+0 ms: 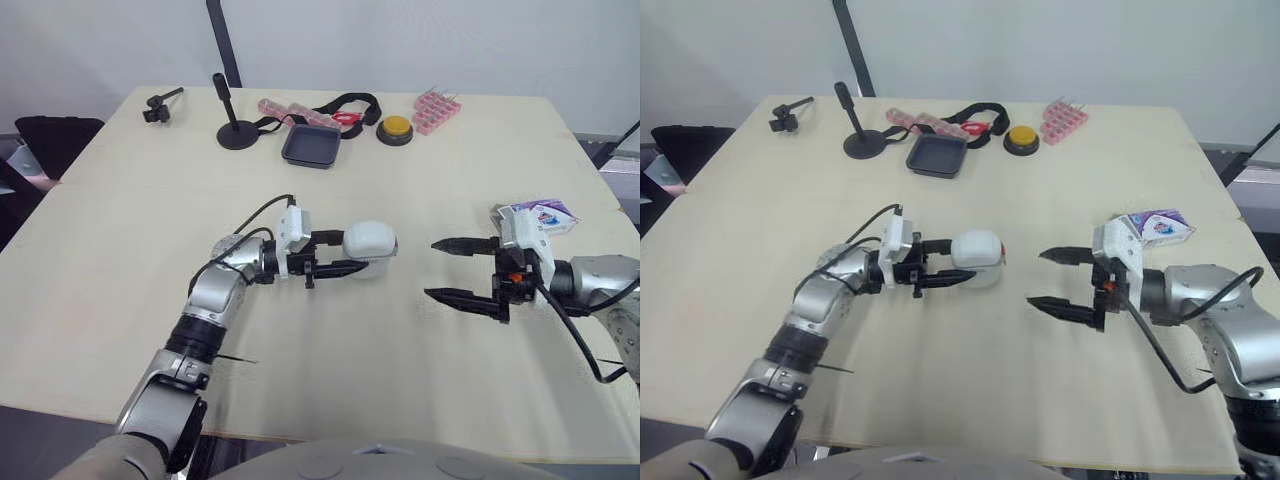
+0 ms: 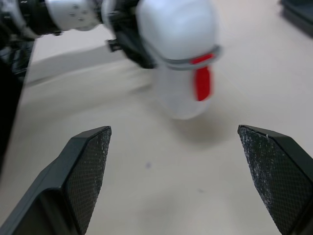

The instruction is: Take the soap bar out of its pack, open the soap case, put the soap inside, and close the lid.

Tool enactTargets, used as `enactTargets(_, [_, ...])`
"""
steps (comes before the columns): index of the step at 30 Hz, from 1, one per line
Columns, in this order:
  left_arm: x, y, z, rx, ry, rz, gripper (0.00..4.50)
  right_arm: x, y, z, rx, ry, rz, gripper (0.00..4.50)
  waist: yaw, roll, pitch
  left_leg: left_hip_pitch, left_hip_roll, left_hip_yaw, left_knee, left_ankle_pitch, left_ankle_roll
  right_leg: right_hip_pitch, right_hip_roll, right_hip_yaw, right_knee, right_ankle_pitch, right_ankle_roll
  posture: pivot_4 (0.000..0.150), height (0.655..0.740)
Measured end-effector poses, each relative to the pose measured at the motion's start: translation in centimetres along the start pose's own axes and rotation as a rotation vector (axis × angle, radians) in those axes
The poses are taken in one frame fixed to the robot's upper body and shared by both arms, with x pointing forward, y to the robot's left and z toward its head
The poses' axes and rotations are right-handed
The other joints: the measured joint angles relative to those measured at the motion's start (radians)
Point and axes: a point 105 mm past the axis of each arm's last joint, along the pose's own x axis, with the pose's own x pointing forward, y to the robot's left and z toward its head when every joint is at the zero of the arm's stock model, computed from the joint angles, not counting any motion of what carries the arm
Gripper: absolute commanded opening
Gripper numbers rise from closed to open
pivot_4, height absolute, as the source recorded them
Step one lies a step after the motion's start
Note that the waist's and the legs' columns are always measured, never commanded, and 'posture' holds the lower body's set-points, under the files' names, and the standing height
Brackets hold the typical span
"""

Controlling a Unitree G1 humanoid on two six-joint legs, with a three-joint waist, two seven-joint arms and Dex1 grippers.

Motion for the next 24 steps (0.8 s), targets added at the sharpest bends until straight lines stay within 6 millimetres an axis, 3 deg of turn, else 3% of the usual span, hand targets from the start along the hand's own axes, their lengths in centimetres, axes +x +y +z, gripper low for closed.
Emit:
enactTargets(5, [-1.9,-0.6,0.6,-0.177,0.072,0.022,1.87,0.1,-1.0,0.5,0.002,-0.037,-0.065,4.47,-0.004,0.000,0.000,0.000,0.000,0.000,0.000,0.000,0.000,0.000,0.000,0.000,0.000,0.000,0.000,0.150,0.7400])
enactTargets(9, [-3.4,-0.7,-0.8,-0.477,0.192,0.115,1.87,0.1,-1.2,0.6,0.005,-0.050,-0.095,4.47,-0.001,0.001,-0.001,0.000,-0.001,0.000,0.000,0.000,0.000,0.000,-0.001,0.000,-0.001,0.000,0.000,0.150,0.7400])
enactTargets(12, [-2.2,-1.3,-1.1,-0.690,0.154,0.116,1.87,0.4,-0.9,0.5,0.008,-0.057,-0.101,4.47,0.003,0.001,0.000,-0.002,-0.003,0.000,0.000,0.001,0.000,0.000,-0.002,0.000,-0.003,0.000,-0.001,0.150,0.7400])
enactTargets(17, [0.1,-1.2,-0.9,-0.866,0.176,0.075,1.87,1.2,-0.7,-0.2,0.015,-0.050,-0.101,4.47,-0.001,0.001,0.000,-0.002,-0.004,0.000,0.000,0.003,-0.003,0.000,-0.002,0.000,-0.003,0.000,-0.001,0.150,0.7400])
enactTargets(19, [0.5,-1.0,-1.3,-0.938,0.192,0.087,2.90,1.5,-0.6,-0.5,0.006,-0.037,-0.106,4.50,-0.005,0.001,0.000,-0.002,-0.004,0.000,0.000,0.003,-0.003,0.000,-0.001,0.000,-0.003,0.000,-0.001,0.150,0.7400])
enactTargets(24, [0.8,0.2,-3.6,-1.100,0.236,0.202,4.46,1.7,-1.2,-0.9,0.009,-0.033,-0.140,4.50,-0.003,0.000,0.000,-0.003,-0.004,-0.001,0.000,0.003,-0.003,0.001,-0.001,0.000,-0.005,0.000,0.000,0.150,0.7400])
